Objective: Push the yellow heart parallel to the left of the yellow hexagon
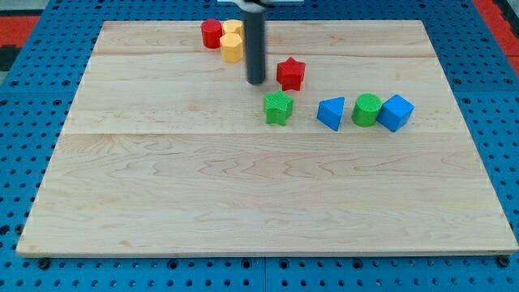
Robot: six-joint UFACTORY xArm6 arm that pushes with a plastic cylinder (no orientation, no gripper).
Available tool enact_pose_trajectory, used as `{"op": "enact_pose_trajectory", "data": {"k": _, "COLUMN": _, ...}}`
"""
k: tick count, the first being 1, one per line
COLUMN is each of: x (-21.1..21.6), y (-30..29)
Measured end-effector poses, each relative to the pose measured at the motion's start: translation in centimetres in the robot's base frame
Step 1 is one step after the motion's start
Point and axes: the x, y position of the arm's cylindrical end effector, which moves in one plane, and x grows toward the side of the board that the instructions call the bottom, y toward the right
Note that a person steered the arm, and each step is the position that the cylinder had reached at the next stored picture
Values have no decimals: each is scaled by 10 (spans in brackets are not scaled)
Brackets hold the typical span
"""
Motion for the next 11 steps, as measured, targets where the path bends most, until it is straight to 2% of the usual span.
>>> {"op": "enact_pose_trajectory", "data": {"k": 1, "x": -32, "y": 20}}
{"op": "enact_pose_trajectory", "data": {"k": 2, "x": -56, "y": 66}}
{"op": "enact_pose_trajectory", "data": {"k": 3, "x": -62, "y": 124}}
{"op": "enact_pose_trajectory", "data": {"k": 4, "x": -50, "y": 41}}
{"op": "enact_pose_trajectory", "data": {"k": 5, "x": -51, "y": -70}}
{"op": "enact_pose_trajectory", "data": {"k": 6, "x": -85, "y": -120}}
{"op": "enact_pose_trajectory", "data": {"k": 7, "x": -107, "y": -67}}
{"op": "enact_pose_trajectory", "data": {"k": 8, "x": -107, "y": 14}}
{"op": "enact_pose_trajectory", "data": {"k": 9, "x": -121, "y": -10}}
{"op": "enact_pose_trajectory", "data": {"k": 10, "x": -166, "y": 12}}
{"op": "enact_pose_trajectory", "data": {"k": 11, "x": -166, "y": -40}}
